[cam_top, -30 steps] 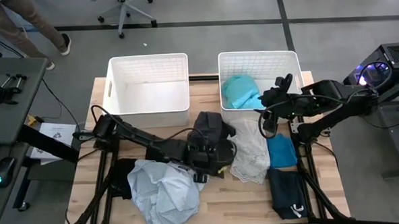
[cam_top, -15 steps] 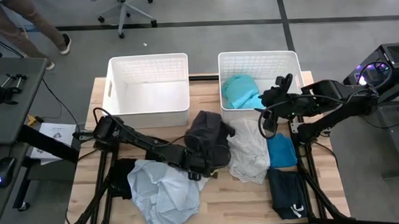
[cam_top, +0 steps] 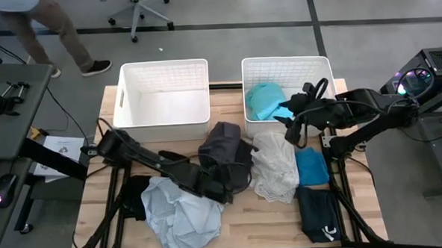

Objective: Sort clothes
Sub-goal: Put the gray shorts into the left white bin

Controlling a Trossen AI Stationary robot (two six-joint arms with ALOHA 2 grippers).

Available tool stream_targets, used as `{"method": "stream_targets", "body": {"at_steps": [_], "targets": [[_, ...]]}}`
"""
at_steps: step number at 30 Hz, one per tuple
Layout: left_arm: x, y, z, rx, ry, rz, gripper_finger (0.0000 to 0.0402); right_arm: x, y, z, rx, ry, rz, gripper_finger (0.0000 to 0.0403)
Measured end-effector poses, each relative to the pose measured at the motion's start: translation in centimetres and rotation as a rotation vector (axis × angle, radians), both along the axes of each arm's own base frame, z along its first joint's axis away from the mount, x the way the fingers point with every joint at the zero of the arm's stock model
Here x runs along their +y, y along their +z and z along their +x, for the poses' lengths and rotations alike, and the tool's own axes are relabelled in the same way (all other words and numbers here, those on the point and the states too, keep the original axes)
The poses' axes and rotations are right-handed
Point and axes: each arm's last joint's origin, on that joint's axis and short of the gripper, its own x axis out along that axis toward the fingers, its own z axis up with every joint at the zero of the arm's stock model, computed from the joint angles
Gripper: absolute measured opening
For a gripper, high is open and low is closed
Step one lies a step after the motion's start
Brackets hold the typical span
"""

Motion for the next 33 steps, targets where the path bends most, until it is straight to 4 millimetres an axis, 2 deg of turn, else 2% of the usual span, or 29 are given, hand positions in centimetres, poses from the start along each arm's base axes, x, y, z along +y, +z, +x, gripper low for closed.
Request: {"method": "stream_targets", "body": {"at_steps": [6, 11, 14, 16, 19, 23, 27, 30, 33], "targets": [[1.0, 7.1, -2.2, -0.244, 0.058, 0.159, 0.0004, -0.1, 0.6, 0.4, -0.087, -0.046, -0.016, 0.0193], [2.0, 14.4, -4.1, -0.461, 0.0, 0.204, 0.0003, -0.1, 0.7, 0.5, -0.128, -0.102, -0.002, 0.0193], [2.8, 18.8, -5.5, -0.651, 0.004, 0.2, 0.0002, -0.1, 0.8, 0.5, -0.127, -0.092, -0.013, 0.0193], [3.6, 21.6, -6.7, -0.761, 0.054, 0.238, 0.0002, -0.1, 0.8, 0.5, -0.111, -0.075, -0.038, 0.0193], [5.0, 24.5, -8.8, -0.79, 0.181, 0.357, 0.0002, -0.1, 0.8, 0.5, -0.091, -0.053, -0.067, 0.0193], [8.1, 26.4, -11.7, -0.648, 0.323, 0.512, 0.0001, -0.1, 0.8, 0.5, -0.07, -0.02, -0.084, 0.0193], [11.4, 26.7, -14.2, -0.604, 0.445, 0.547, 0.0001, -0.1, 0.6, 0.4, -0.033, 0.005, -0.108, 0.0193], [13.7, 25.7, -16.0, -0.613, 0.505, 0.514, 0.0001, -0.1, 0.4, 0.3, -0.009, 0.009, -0.115, 0.0193], [16.1, 23.5, -17.6, -0.618, 0.548, 0.371, 0.0001, -0.1, 0.3, 0.2, 0.024, 0.028, -0.144, 0.0193]]}}
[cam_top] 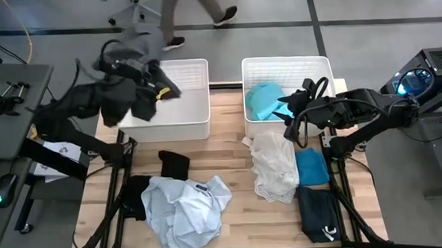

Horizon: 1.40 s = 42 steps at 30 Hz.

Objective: Sort clothes
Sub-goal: Put the gray shorts into the left white bin

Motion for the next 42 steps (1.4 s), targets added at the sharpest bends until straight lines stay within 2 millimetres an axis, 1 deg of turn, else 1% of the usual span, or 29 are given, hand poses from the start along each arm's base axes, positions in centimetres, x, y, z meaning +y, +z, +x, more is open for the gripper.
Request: {"method": "stream_targets", "body": {"at_steps": [4, 7, 9, 12, 17, 20, 22, 24, 28, 31, 33, 37, 39, 40, 42], "targets": [[2.4, -4.0, -1.1, -0.004, 0.087, -0.26, 0.0002, 0.0, 0.1, 0.0, 0.014, 0.02, -0.03, 0.0193], [3.4, -6.7, -0.8, -0.034, 0.157, -0.398, 0.001, -0.1, 0.3, 0.2, -0.006, 0.026, -0.041, 0.0193], [3.8, -8.4, 0.1, -0.064, 0.163, -0.46, 0.0015, -0.3, 0.4, 0.4, -0.026, 0.014, -0.04, 0.0193], [4.6, -11.0, 1.9, -0.064, 0.138, -0.505, 0.0017, -0.7, 0.8, 0.6, -0.085, -0.03, -0.012, 0.0193], [6.5, -15.5, 4.6, -0.027, 0.091, -0.529, 0.0022, -1.8, 1.8, 1.3, -0.288, -0.149, 0.11, 0.0193], [7.8, -17.5, 5.8, 0.023, 0.04, -0.553, 0.0039, -2.3, 2.3, 1.5, -0.366, -0.186, 0.142, 0.0193], [8.7, -18.1, 6.2, 0.052, 0.016, -0.561, 0.0059, -2.6, 2.4, 1.6, -0.406, -0.211, 0.172, 0.0193], [9.4, -18.2, 6.1, 0.076, 0.008, -0.561, 0.0084, -2.7, 2.4, 1.6, -0.435, -0.241, 0.216, 0.0193], [10.7, -17.8, 5.0, 0.15, -0.015, -0.559, 0.014, -2.7, 1.9, 1.8, -0.478, -0.319, 0.345, 0.0193], [11.8, -17.8, 4.1, 0.176, 0.021, -0.563, 0.0179, -2.4, 1.0, 2.5, -0.463, -0.364, 0.42, 0.0193], [12.6, -18.3, 3.6, 0.208, 0.059, -0.591, 0.0198, -2.1, 0.2, 3.2, -0.429, -0.38, 0.45, 0.0193], [13.9, -19.8, 3.1, 0.336, 0.105, -0.649, 0.0212, -1.6, -1.3, 4.7, -0.318, -0.347, 0.513, 0.0193], [14.0, -20.0, 2.8, 0.371, 0.105, -0.665, 0.0212, -1.3, -2.0, 5.1, -0.232, -0.298, 0.557, 0.0193], [13.8, -19.5, 2.6, 0.365, 0.1, -0.676, 0.0212, -1.2, -2.3, 5.1, -0.189, -0.271, 0.588, 0.0193], [13.1, -17.8, 2.4, 0.293, 0.08, -0.687, 0.0209, -0.9, -2.7, 4.8, -0.098, -0.221, 0.654, 0.0193]]}}
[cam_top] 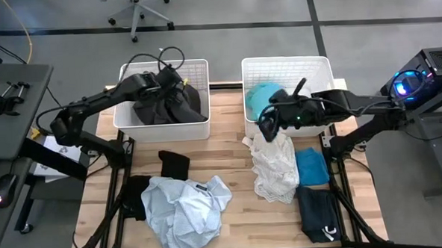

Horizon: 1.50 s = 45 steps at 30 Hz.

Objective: Sort clothes
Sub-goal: Put the gray shorts into the left white bin, then put the white blouse into the right white bin

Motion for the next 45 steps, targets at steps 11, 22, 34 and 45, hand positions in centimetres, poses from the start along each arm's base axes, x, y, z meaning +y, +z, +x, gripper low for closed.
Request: {"method": "stream_targets", "body": {"at_steps": [11, 22, 34, 45], "targets": [[-4.7, 8.2, -2.2, -0.454, -0.014, -0.006, 0.0205, 3.4, -3.5, -2.7, 0.387, 0.229, -0.028, 0.0193], [-8.3, 6.7, -0.6, -0.473, -0.07, -0.023, 0.0204, 7.4, -11.7, -8.4, 0.593, 0.418, 0.104, 0.0201], [-9.6, 5.8, 1.8, -0.584, -0.114, -0.042, 0.0204, 7.5, -19.6, -7.5, 0.5, 0.68, -0.143, 0.0332], [-12.3, 6.2, 2.8, -0.665, -0.204, -0.086, 0.0204, 4.0, -26.5, -5.8, 0.397, 0.328, -0.158, 0.0315]]}}
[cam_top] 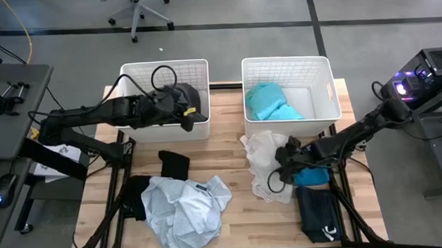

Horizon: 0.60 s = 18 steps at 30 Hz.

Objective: Sort clothes
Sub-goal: Put the white blouse into the right white bin

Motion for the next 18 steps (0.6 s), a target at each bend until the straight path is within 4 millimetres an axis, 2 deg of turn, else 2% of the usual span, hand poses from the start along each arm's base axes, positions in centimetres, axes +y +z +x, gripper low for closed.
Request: {"method": "stream_targets", "body": {"at_steps": [5, 11, 15, 18], "targets": [[-0.6, 0.0, 0.1, -0.006, -0.025, 0.002, 0.0204, -0.6, -2.0, 1.1, -0.027, -0.055, -0.022, 0.0253], [-0.6, 0.1, 0.2, 0.014, -0.054, 0.041, 0.0204, -0.4, -3.0, 2.2, -0.064, -0.089, 0.026, 0.0119], [-0.7, 0.1, 0.2, 0.034, -0.081, 0.067, 0.0204, 0.2, -1.7, 3.0, -0.066, -0.115, 0.195, 0.0031], [-0.7, 0.1, 0.2, 0.047, -0.097, 0.086, 0.0204, 0.8, 0.8, 3.8, -0.052, -0.094, 0.312, 0.0028]]}}
